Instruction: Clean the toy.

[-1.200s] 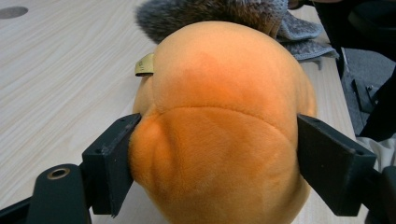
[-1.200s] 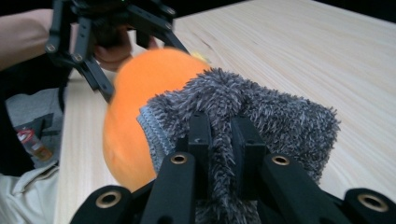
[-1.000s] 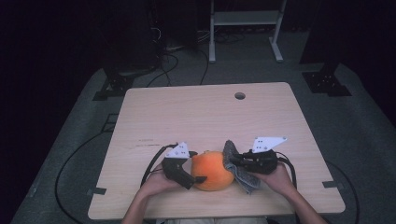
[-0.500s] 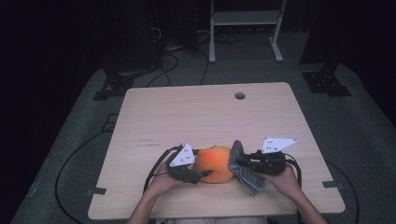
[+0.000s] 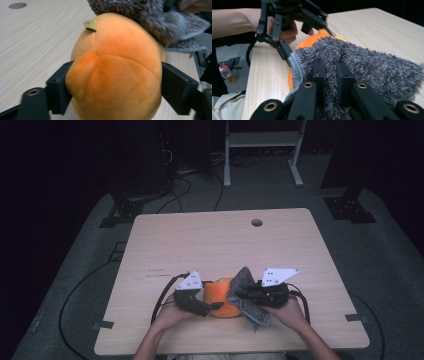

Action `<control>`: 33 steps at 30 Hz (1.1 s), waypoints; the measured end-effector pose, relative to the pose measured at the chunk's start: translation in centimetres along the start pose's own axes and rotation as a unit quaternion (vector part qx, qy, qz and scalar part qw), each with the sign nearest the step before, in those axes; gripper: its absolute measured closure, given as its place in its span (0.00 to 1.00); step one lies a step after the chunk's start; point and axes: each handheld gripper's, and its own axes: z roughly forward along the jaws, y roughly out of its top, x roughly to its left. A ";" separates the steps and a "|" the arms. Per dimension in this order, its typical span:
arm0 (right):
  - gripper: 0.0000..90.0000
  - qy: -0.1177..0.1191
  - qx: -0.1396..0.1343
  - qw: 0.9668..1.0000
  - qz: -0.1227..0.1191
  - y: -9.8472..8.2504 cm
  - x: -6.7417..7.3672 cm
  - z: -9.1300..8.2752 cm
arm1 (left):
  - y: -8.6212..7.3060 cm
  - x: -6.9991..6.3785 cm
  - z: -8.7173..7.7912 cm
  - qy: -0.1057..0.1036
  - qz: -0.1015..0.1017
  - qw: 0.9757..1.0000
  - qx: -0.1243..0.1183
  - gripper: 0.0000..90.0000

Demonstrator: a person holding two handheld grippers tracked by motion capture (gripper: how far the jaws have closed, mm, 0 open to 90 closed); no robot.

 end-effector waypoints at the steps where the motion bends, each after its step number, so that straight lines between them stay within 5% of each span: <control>1: 0.89 0.000 0.001 1.000 0.006 -0.3 -0.2 -0.2 | 0.0 -0.1 0.0 -0.001 0.002 1.000 0.000 0.26; 8: 0.89 -0.032 0.041 0.998 0.028 -2.5 -1.2 -2.2 | -0.3 -0.2 0.1 -0.005 0.012 1.000 -0.007 0.28; 14: 0.89 -0.021 -0.006 1.000 -0.015 2.0 -0.2 -2.9 | 0.1 -1.2 0.5 -0.004 0.056 0.998 -0.008 0.28; 19: 0.88 -0.001 0.017 0.999 -0.043 4.1 0.8 -0.3 | -0.2 -1.5 0.4 -0.001 0.068 0.998 -0.010 0.28; 22: 0.88 0.006 0.028 0.999 -0.041 3.5 1.0 1.1 | -0.2 -1.4 0.2 -0.005 0.054 0.999 -0.003 0.24; 26: 0.88 0.008 0.013 0.999 -0.028 2.7 1.0 1.6 | 0.5 -0.8 0.4 -0.025 -0.016 1.000 0.004 0.09; 33: 0.88 0.009 0.008 1.000 -0.023 1.7 0.4 0.4 | 0.1 -0.8 0.1 -0.018 0.003 1.000 0.005 0.24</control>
